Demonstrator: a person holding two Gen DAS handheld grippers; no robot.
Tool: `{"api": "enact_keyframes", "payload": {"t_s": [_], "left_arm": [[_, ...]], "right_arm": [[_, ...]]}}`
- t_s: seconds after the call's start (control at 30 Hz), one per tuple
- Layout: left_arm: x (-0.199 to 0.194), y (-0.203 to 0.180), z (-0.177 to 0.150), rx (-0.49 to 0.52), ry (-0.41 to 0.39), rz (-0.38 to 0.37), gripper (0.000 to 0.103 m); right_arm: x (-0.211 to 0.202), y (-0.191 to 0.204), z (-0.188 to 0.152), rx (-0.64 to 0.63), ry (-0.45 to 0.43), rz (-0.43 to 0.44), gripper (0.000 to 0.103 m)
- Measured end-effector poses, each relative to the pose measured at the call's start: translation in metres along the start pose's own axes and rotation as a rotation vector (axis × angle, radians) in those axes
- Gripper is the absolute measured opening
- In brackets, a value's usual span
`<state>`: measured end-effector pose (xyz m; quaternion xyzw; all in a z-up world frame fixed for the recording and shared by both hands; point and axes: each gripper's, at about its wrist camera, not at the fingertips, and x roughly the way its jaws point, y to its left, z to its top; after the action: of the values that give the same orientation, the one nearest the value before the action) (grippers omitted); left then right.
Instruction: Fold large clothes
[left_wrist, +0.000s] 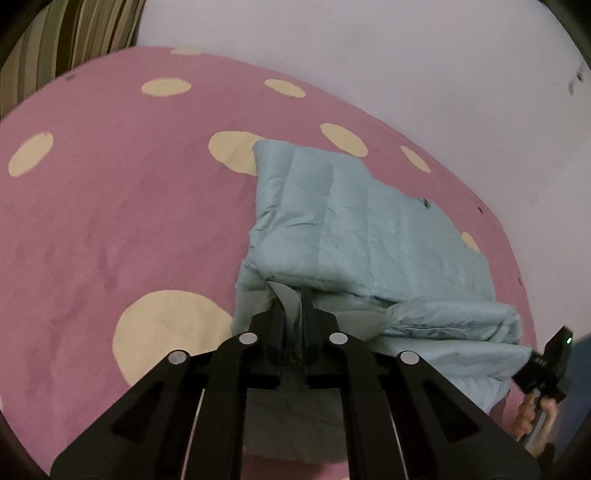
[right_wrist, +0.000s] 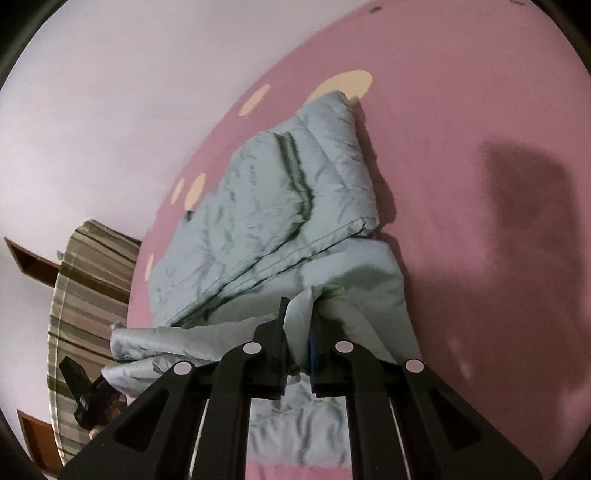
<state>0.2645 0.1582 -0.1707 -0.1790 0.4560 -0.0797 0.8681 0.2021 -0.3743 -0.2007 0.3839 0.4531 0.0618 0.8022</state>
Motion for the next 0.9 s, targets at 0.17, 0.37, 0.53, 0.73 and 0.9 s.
{"api": "enact_keyframes", "payload": {"t_s": [0.17,0.37,0.53,0.73,0.9], "left_arm": [[-0.013,0.011,0.012,-0.035,-0.049,-0.029,0.054],[-0.034,0.029,0.011,-0.016,-0.095,-0.042,0.061],[-0.03,0.036,-0.009,0.048,-0.057,-0.054,0.061],[-0.015,0.026,-0.022,0.148,-0.012,-0.069,0.061],[0.002,0.016,-0.01,0.192,0.013,-0.113,0.061]], "right_arm": [[-0.003,-0.004,0.008,0.003,-0.02,0.02,0.024],[-0.036,-0.003,0.012,-0.013,-0.115,0.036,0.047],[-0.042,-0.003,0.008,-0.103,-0.101,-0.012,0.048],[-0.03,0.003,0.004,-0.225,-0.073,-0.037,0.048],[-0.009,0.016,0.014,-0.345,-0.035,-0.041,0.056]]}}
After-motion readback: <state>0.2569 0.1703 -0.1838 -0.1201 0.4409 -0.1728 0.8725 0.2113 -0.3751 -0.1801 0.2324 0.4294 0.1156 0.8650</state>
